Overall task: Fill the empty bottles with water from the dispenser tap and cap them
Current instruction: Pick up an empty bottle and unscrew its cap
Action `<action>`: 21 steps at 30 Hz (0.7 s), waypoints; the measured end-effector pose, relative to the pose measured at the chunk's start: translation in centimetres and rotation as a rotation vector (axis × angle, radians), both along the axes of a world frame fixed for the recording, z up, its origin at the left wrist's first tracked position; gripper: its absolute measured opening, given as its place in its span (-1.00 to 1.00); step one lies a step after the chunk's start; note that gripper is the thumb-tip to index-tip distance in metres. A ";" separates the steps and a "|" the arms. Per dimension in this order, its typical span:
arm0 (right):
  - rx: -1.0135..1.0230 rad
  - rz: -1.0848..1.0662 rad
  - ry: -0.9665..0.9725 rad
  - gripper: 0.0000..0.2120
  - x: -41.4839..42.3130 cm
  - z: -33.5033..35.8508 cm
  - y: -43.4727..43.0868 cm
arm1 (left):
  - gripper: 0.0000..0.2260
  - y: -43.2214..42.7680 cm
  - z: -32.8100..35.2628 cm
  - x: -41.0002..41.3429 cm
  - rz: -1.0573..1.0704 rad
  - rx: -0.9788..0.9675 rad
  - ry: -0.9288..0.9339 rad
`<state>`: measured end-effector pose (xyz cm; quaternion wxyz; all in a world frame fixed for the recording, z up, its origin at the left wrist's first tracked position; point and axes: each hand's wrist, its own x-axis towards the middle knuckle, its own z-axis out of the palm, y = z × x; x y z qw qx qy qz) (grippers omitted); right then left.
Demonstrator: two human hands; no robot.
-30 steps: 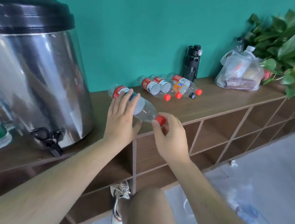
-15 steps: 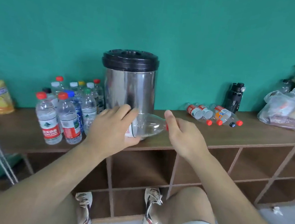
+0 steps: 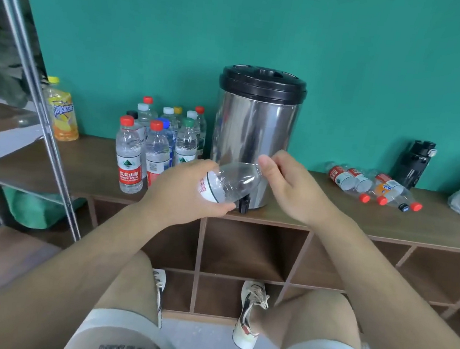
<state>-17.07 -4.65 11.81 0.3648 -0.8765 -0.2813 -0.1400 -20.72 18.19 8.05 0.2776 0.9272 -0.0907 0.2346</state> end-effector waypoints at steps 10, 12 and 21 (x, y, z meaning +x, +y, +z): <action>-0.149 0.288 0.077 -0.89 3.5 -1.7 -2.0 | -0.77 -0.6 -5.1 0.5 -0.266 -0.524 0.553; -0.134 0.305 0.075 -0.81 4.1 -2.1 -2.1 | -0.76 -0.8 -6.9 0.8 -0.281 -0.637 0.611; 0.342 0.015 0.228 -0.85 7.7 -9.0 -1.9 | -0.51 -2.9 -18.0 3.2 -0.164 -0.930 0.708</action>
